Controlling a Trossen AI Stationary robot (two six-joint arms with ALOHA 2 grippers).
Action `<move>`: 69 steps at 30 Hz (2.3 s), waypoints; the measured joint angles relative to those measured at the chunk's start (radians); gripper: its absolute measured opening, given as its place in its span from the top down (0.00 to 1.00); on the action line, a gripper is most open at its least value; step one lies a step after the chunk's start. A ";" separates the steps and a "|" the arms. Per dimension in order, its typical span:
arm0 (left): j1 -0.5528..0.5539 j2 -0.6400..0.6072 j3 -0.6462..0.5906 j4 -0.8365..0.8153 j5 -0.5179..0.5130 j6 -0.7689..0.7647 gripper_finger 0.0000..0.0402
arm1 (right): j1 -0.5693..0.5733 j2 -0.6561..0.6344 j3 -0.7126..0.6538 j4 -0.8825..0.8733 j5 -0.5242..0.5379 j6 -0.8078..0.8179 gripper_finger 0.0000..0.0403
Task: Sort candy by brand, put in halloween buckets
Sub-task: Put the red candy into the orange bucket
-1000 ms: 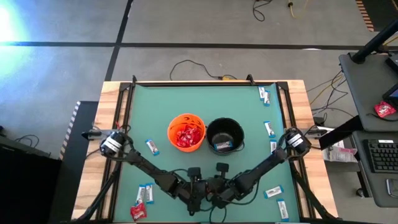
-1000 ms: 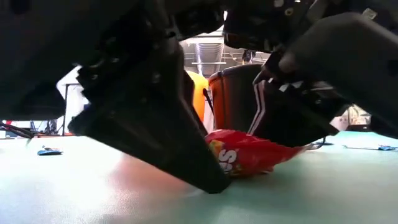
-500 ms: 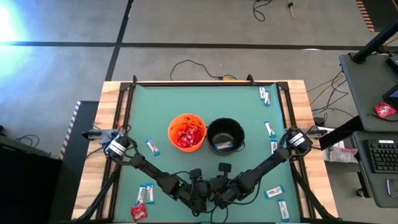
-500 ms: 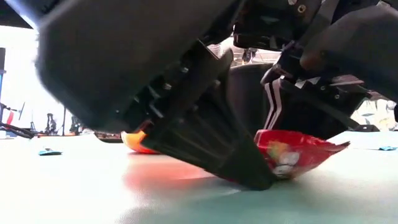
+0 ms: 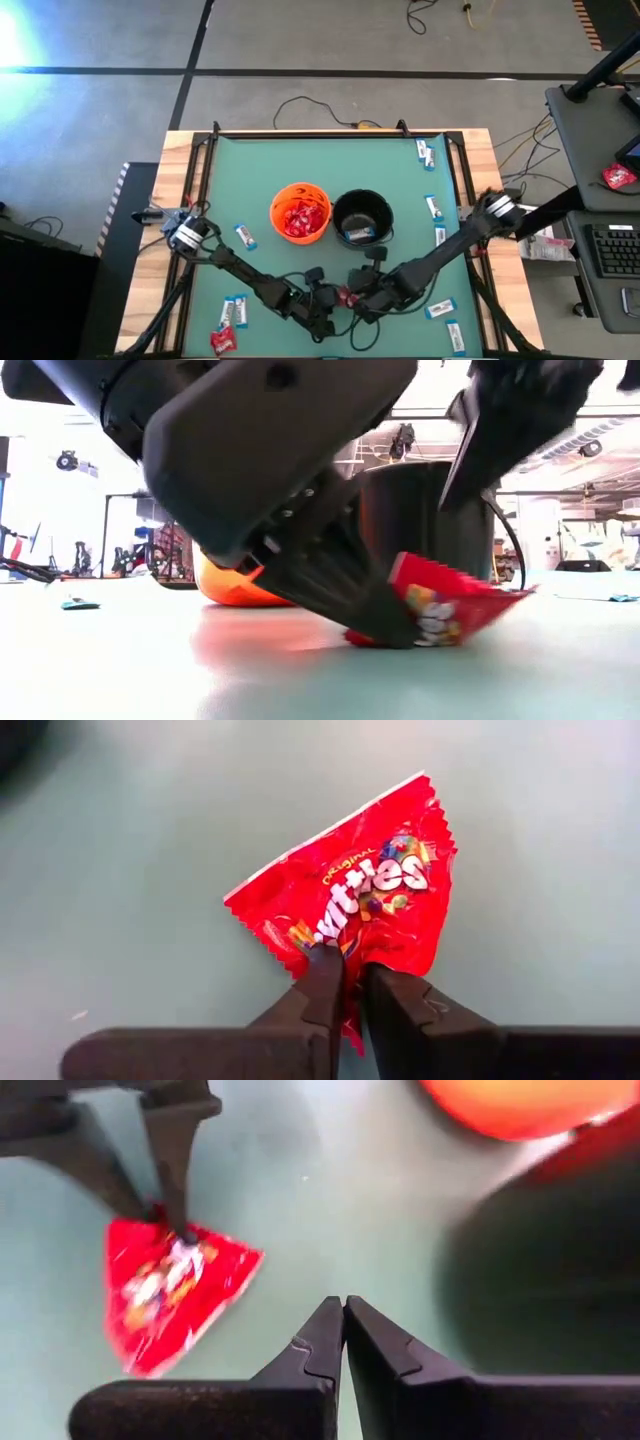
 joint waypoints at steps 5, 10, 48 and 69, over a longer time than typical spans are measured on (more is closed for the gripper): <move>0.000 -0.100 -0.010 -0.194 -0.052 0.016 0.98 | 0.012 -0.110 -0.001 -0.090 0.007 0.068 0.97; 0.005 -0.269 -0.009 -0.305 -0.086 0.124 0.98 | 0.016 -0.180 -0.002 -0.099 0.187 0.165 0.97; 0.550 -0.573 -0.119 -0.742 0.192 0.093 0.89 | -0.030 -0.559 0.153 -0.075 0.324 -0.245 0.97; 0.235 -0.598 0.368 -1.057 0.312 0.139 0.67 | -0.115 -0.582 0.155 0.007 0.255 -0.452 0.97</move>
